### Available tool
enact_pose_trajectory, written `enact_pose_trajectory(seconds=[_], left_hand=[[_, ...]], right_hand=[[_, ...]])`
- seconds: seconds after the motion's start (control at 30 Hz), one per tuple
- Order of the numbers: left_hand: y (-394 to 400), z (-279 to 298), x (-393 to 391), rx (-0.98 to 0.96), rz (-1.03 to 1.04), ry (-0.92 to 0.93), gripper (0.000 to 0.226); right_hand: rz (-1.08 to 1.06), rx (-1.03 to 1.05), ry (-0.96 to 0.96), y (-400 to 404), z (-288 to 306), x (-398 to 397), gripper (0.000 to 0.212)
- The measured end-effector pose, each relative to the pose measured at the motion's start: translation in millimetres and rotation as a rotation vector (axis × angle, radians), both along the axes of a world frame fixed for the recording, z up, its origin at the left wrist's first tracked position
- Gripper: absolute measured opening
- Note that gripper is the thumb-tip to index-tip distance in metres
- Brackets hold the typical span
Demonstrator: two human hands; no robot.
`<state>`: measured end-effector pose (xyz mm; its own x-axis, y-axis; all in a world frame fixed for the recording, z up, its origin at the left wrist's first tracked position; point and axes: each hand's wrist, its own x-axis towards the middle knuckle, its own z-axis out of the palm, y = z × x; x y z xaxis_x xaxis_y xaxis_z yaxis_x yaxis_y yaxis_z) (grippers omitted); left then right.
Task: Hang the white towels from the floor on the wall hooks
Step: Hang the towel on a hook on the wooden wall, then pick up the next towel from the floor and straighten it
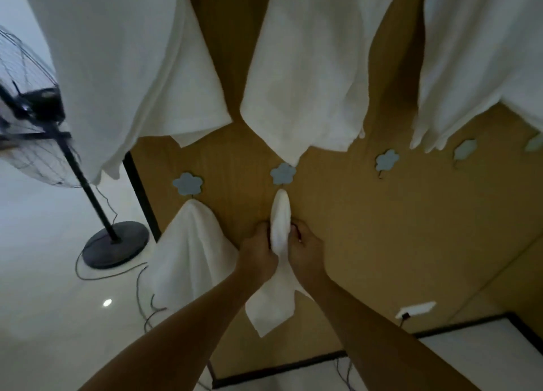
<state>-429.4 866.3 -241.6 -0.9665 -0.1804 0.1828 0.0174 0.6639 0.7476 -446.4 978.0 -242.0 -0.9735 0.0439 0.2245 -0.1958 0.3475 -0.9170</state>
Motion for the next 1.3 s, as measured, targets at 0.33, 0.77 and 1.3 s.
enact_pose_trajectory(seconds=[0.33,0.77,1.3], left_hand=[[-39.9,30.5,27.2,-0.317,-0.264,0.131,0.033],[81.4,81.1,146.0,-0.473,-0.751,0.392,0.036],[332.8,19.1,612.5,-0.564,-1.681,0.340,0.052]], right_hand=[[-0.173,0.269,-0.169,2.3,21.5,67.0,0.042],[-0.631,0.479,-0.237,112.6,44.1,270.1,0.054],[-1.425,0.388,-0.613,236.8,-13.1,814.0,0.059]])
